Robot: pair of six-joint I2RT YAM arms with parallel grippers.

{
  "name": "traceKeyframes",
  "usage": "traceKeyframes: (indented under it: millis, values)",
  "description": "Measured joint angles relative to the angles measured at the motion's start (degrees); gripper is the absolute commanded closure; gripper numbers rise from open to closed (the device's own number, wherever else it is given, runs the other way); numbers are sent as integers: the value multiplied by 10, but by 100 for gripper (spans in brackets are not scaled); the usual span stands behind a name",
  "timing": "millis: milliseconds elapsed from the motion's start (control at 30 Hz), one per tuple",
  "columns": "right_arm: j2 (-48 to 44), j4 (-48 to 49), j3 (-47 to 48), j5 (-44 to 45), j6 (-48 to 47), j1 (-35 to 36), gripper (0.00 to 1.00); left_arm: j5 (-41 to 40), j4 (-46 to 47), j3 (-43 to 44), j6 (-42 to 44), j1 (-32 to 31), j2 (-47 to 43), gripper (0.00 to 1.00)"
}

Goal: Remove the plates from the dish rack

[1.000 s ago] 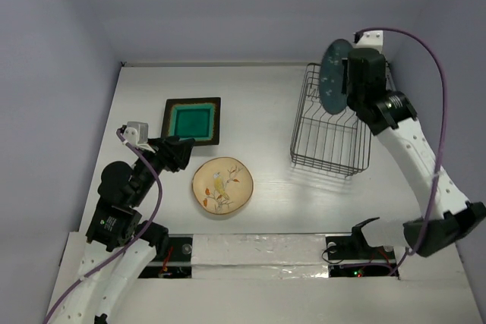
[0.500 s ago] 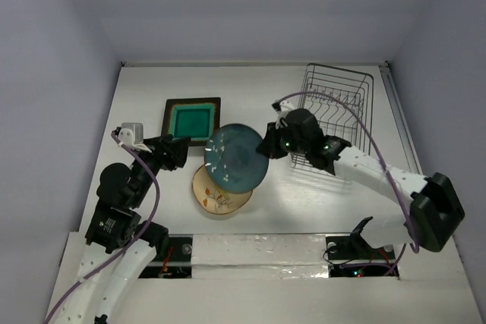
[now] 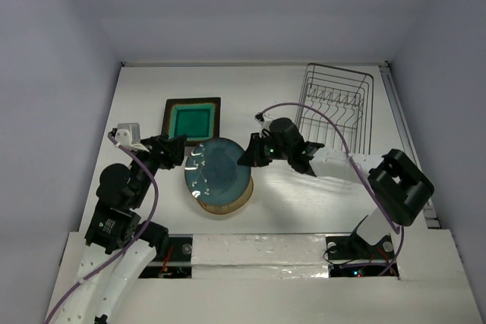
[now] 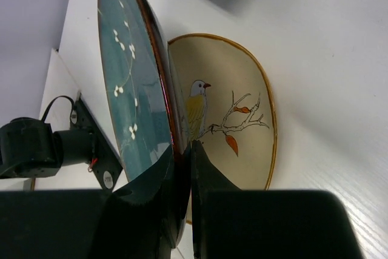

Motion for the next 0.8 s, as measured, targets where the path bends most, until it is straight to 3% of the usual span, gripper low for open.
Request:
traceKeyframes:
  millis: [300,467,500,600,700,800]
  values:
    - [25,20,-33,-6,26,0,90,-5,0,0,-1,0,-1,43]
    - [25,38,-42,-12,35,3,65,-5,-1,0,-1,0,-1,43]
    - [25,39,-45,-12,36,4,54,-5,-1,0,-1,0,-1,43]
    - [25,30,-48,-4,33,5,34,-6,0,0,-1,0,-1,43]
    - [21,19,-50,16,26,9,23,-5,0,0,-2,0,-1,42]
    - [4,1,-51,38,17,13,5,-5,0,0,-4,0,-1,42]
